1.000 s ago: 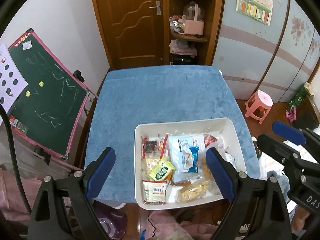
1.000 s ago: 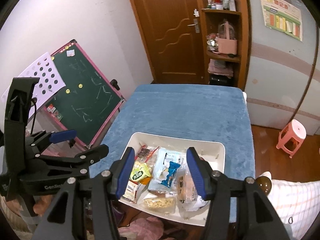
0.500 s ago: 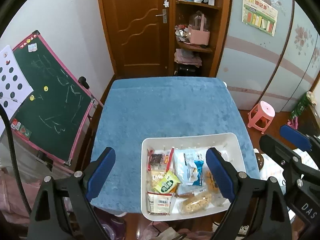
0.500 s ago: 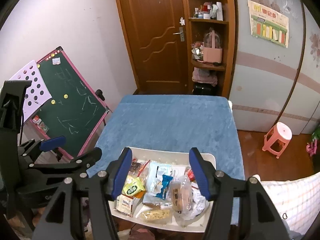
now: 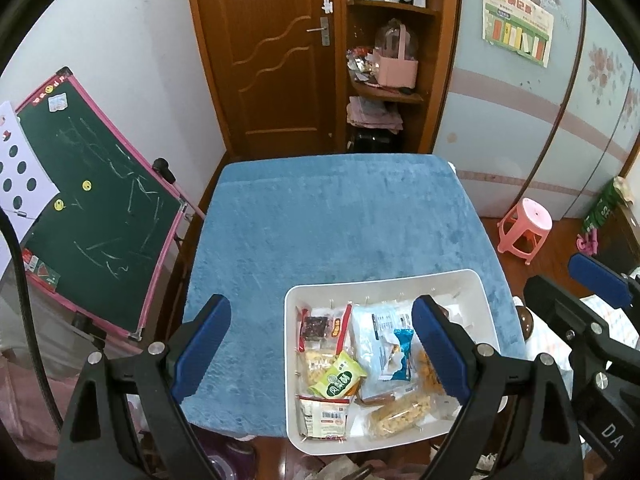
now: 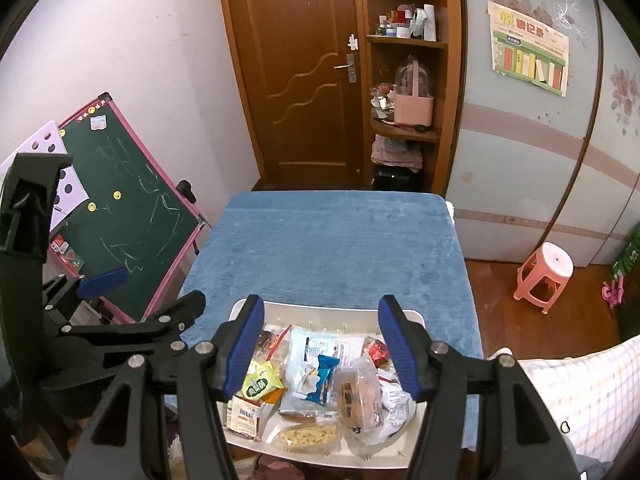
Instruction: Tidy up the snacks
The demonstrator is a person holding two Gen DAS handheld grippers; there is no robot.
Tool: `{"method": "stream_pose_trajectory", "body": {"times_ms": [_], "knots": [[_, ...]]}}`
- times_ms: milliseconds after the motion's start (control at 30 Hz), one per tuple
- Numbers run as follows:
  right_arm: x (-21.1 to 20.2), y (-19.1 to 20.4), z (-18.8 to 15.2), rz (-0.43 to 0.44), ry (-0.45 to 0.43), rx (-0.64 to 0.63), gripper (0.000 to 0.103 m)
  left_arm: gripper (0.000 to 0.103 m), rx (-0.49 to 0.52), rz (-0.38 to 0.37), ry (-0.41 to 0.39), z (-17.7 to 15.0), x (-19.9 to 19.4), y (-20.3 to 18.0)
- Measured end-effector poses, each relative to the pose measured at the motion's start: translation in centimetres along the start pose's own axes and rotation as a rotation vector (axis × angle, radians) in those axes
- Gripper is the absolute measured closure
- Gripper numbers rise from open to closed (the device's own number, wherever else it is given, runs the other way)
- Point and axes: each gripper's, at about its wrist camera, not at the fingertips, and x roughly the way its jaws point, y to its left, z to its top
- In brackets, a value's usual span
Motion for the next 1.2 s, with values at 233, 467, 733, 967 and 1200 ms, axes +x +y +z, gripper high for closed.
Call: {"method": "stream_pose_trajectory", "body": {"times_ms": [233, 467, 733, 967, 1200], "knots": [[0.4, 0.0, 0.2, -0.003, 0.016, 0.003, 0.043, 0.012, 0.000, -0.003, 0.008, -0.1, 0.3, -0.1], [0.6, -0.1, 0.2, -0.002, 0.033, 0.010, 0.043, 0.012, -0.010, -0.006, 0.015, -0.5, 0.5, -0.1], [0.7, -0.1, 0.1, -0.002, 0.041, 0.007, 0.043, 0.012, -0.008, -0.007, 0.017, -0.6, 0.5, 0.1], [0.8, 0.0, -0.2, -0.004, 0.047, 0.012, 0.043, 0.012, -0.009, -0.007, 0.020, -0.9, 0.5, 0.0], [0.9, -0.1, -0.4, -0.007, 0.051, 0.015, 0.043, 0.012, -0.010, -0.008, 0.023, -1.4, 0.4, -0.3]]}}
